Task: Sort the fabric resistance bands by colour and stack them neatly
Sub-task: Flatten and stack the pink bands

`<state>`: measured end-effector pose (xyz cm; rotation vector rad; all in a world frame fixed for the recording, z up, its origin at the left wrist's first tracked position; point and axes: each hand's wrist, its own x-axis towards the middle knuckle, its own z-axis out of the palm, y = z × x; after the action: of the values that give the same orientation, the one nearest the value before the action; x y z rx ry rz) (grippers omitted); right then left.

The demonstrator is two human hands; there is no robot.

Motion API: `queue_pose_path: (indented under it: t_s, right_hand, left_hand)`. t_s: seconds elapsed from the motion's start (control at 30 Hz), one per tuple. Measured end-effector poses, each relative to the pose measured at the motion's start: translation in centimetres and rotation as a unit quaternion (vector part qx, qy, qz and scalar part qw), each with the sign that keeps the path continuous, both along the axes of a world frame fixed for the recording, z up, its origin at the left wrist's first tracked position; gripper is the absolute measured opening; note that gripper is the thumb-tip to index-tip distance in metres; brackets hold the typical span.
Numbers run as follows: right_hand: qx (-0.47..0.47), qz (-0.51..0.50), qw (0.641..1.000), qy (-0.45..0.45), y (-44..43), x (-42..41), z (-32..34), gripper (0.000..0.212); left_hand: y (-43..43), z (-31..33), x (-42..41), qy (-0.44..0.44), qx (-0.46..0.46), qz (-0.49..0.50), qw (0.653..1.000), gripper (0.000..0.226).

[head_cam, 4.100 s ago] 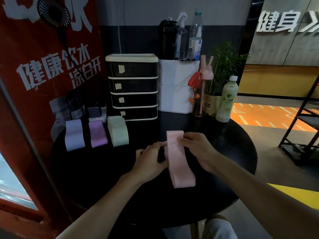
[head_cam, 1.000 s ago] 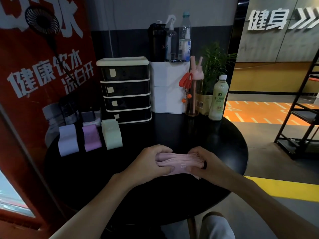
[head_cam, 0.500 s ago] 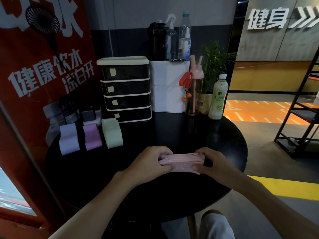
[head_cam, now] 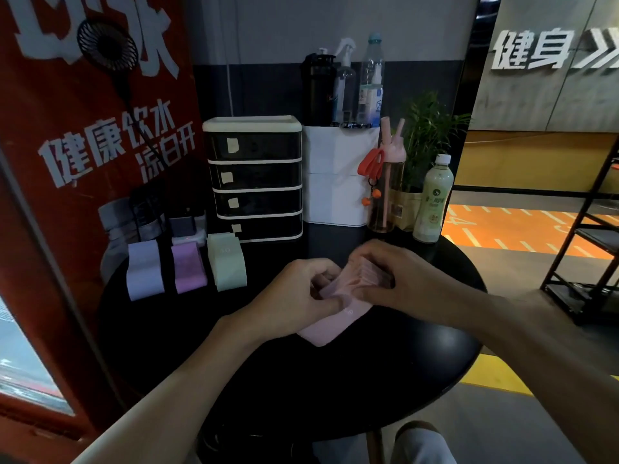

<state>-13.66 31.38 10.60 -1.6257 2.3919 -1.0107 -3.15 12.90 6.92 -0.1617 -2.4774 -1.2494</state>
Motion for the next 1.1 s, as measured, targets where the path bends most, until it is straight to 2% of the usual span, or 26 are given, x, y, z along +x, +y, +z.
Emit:
queue_pose_path:
  t_s: [0.07, 0.13, 0.27, 0.33, 0.4, 0.53, 0.7, 0.9, 1.03, 1.1]
  right_hand:
    - [-0.076, -0.022, 0.992, -0.094, -0.7, 0.6, -0.3, 0.058]
    - [-0.149, -0.008, 0.964, -0.219, -1.7, 1.4, -1.3, 0.067]
    - [-0.201, -0.003, 0.909, -0.366, -4.3, 2.4, -4.3, 0.053]
    - [-0.202, -0.028, 0.899, -0.389, -5.5, 2.7, -5.3, 0.035]
    - [-0.192, -0.049, 0.906, -0.373, -6.5, 2.9, -5.8, 0.022]
    - [-0.167, -0.026, 0.912, -0.373, -8.2, 3.0, -6.0, 0.021]
    - [-0.157, -0.027, 0.907, -0.391, -10.6, 2.2, -6.2, 0.020]
    - [-0.138, -0.064, 0.909, -0.389, -14.5, -0.1, -7.1, 0.024]
    - [-0.135, -0.115, 0.924, -0.340, -17.1, -1.1, -8.0, 0.029]
    - [-0.107, -0.151, 0.944, -0.273, -18.0, -1.7, -8.7, 0.029]
  left_hand:
    - [-0.5, 0.1, 0.1, 0.024, 0.058, 0.008, 0.998, 0.014]
    - [-0.8, 0.0, 0.1, 0.052, 0.136, 0.020, 0.989, 0.015]
    - [-1.5, 0.3, -0.1, 0.073, 0.246, 0.051, 0.965, 0.018]
    - [-2.0, 0.5, -0.3, 0.070, 0.282, 0.070, 0.954, 0.019]
    - [-2.8, 0.6, -0.6, 0.063, 0.311, 0.092, 0.944, 0.021]
    - [-5.1, 1.3, -1.0, 0.048, 0.361, 0.120, 0.924, 0.025]
    - [-8.7, 1.9, -2.2, 0.027, 0.336, 0.137, 0.932, 0.025]
    - [-13.5, 3.0, -5.0, -0.010, 0.200, 0.186, 0.962, 0.021]
    - [-15.8, 3.1, -7.0, -0.050, 0.089, 0.228, 0.968, 0.022]
    - [-16.7, 3.3, -7.9, -0.075, 0.053, 0.223, 0.971, 0.025]
